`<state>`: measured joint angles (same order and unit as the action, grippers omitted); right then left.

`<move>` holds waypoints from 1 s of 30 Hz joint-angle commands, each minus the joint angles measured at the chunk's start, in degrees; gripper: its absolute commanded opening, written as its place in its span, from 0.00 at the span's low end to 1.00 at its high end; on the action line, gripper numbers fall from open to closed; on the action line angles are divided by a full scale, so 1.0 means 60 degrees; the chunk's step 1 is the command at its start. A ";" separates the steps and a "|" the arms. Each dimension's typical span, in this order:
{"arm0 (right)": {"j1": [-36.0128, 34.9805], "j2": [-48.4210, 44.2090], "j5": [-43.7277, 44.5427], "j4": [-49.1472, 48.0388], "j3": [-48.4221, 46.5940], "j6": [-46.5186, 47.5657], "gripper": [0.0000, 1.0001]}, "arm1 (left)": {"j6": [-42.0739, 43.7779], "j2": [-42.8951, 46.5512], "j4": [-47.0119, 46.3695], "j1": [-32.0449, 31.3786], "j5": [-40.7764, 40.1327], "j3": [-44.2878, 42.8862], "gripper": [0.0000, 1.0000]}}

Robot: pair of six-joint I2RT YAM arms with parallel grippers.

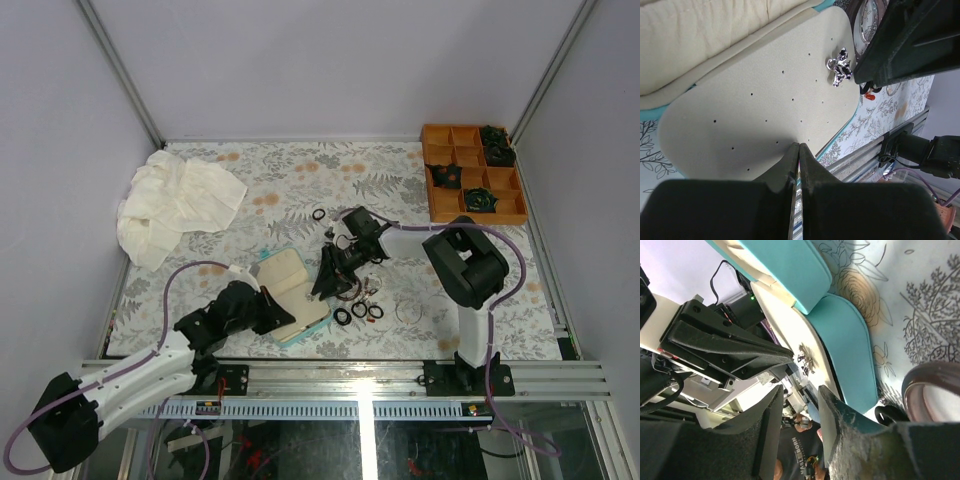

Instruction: Organize the mixed jewelry

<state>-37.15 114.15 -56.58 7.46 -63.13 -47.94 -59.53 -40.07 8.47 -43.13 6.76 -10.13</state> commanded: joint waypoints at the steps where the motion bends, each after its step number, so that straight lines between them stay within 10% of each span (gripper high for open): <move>1: -0.0093 -0.0956 0.0391 0.0781 -0.0402 0.0544 0.43 | 0.0223 0.0178 0.0905 -0.0068 -0.0443 -0.0005 0.00; 16: 0.0001 -0.1753 0.3161 0.1381 -0.2352 0.1988 0.45 | 0.0233 0.0344 0.1227 -0.0077 -0.0653 0.0231 0.00; 30: 0.0331 0.0350 0.3853 -0.0345 -0.3672 0.2837 0.69 | -0.0065 0.1377 0.2122 -0.0062 -0.0838 0.0368 0.00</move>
<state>-35.55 113.60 -35.09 9.74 -82.78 -33.54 -59.94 -32.73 15.46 -43.13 4.43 -9.34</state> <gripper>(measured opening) 0.677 0.001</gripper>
